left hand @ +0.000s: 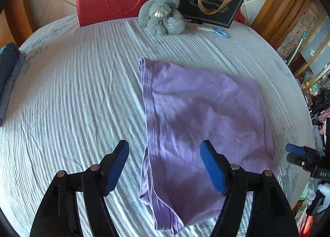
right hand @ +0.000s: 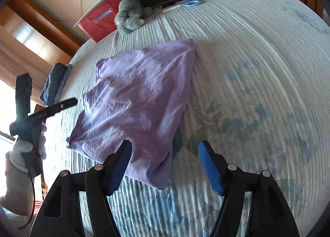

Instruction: Fold clothes

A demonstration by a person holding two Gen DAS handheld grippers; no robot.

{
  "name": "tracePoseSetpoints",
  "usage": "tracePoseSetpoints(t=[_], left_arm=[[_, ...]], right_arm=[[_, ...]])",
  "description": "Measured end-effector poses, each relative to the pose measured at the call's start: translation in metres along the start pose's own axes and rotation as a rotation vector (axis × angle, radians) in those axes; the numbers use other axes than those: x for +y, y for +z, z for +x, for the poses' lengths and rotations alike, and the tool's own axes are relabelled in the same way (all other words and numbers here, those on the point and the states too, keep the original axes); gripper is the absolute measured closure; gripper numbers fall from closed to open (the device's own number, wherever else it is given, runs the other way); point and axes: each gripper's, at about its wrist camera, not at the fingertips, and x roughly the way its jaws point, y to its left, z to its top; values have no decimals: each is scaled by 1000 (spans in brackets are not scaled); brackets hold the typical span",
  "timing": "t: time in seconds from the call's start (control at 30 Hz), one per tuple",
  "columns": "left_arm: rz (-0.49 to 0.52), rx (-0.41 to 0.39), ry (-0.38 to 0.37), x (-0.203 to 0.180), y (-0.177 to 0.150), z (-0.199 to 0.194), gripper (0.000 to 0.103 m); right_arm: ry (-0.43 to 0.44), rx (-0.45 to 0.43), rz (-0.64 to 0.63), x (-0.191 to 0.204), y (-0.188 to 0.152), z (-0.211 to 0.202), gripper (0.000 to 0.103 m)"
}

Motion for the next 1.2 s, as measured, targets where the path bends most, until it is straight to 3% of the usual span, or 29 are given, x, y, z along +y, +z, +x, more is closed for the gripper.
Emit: tracePoseSetpoints(t=[0.17,0.27,0.4,0.6,0.73,0.97,1.07,1.2], left_arm=[[-60,56,21,-10,-29,19,30],[-26,41,57,-22,-38,28,29],[-20,41,93,-31,-37,31,28],[-18,65,87,-37,-37,28,50],[-1,51,96,-40,-37,29,52],[0,42,87,-42,-34,31,54],[-13,53,72,-44,-32,31,75],[-16,62,63,-50,-31,33,77]], right_arm=[[-17,-16,7,-9,11,3,31],[-39,-18,-15,-12,14,6,21],[-57,-26,-54,-13,24,12,21],[-103,-33,-119,-9,54,29,21],[-148,-34,-186,2,70,49,32],[-186,-59,-247,14,96,77,32],[-198,-54,-278,20,101,90,28],[-200,-45,-340,33,98,97,35]])
